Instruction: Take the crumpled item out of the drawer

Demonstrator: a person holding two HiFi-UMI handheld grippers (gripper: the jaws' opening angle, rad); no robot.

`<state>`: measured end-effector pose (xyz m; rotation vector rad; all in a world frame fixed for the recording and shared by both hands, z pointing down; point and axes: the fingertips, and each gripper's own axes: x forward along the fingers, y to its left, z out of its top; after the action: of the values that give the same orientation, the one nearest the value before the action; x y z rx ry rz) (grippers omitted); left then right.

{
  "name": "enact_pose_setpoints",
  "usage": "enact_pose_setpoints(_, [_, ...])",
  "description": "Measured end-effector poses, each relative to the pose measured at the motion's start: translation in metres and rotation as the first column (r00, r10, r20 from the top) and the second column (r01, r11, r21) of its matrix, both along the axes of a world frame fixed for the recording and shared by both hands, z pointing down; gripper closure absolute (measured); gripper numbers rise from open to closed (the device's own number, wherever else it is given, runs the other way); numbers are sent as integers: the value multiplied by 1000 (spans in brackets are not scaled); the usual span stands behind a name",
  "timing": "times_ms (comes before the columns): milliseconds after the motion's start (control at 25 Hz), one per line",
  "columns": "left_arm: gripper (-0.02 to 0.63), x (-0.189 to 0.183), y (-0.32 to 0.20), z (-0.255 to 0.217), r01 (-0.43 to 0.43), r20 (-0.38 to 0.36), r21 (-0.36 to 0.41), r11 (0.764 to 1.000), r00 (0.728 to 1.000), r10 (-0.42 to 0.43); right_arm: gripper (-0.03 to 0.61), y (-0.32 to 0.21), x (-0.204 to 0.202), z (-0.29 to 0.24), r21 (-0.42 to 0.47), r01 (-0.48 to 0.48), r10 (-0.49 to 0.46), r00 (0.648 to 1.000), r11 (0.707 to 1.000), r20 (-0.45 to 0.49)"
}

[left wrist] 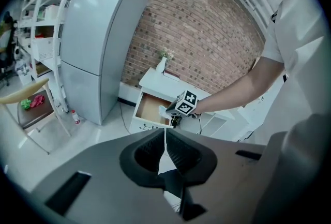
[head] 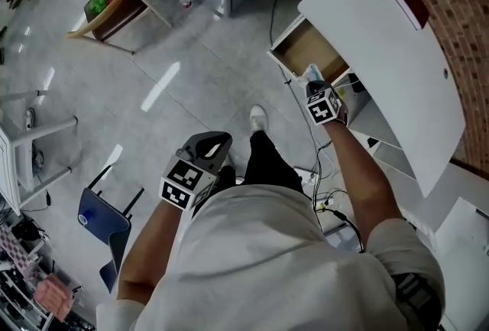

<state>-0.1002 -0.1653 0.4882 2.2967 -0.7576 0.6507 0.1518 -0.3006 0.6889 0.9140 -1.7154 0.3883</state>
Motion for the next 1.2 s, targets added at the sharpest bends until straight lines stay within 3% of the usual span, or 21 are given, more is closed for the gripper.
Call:
enact_pose_setpoints(600, [588,-67,111,-49,31,-42,51,998,999,-29,549,174,-102,-138,43,42,-48,985,998,167])
enact_pose_setpoints(960, [588,-87,151,-57,4,-42,81,997,999,0,549,241,-152,-188,112,73,-98,969,991,227])
enact_pose_setpoints(1200, [588,-96,174,-54,-9,-42,81,997,999,13,549,279,-174,-204,113,88,-113,963,990,243])
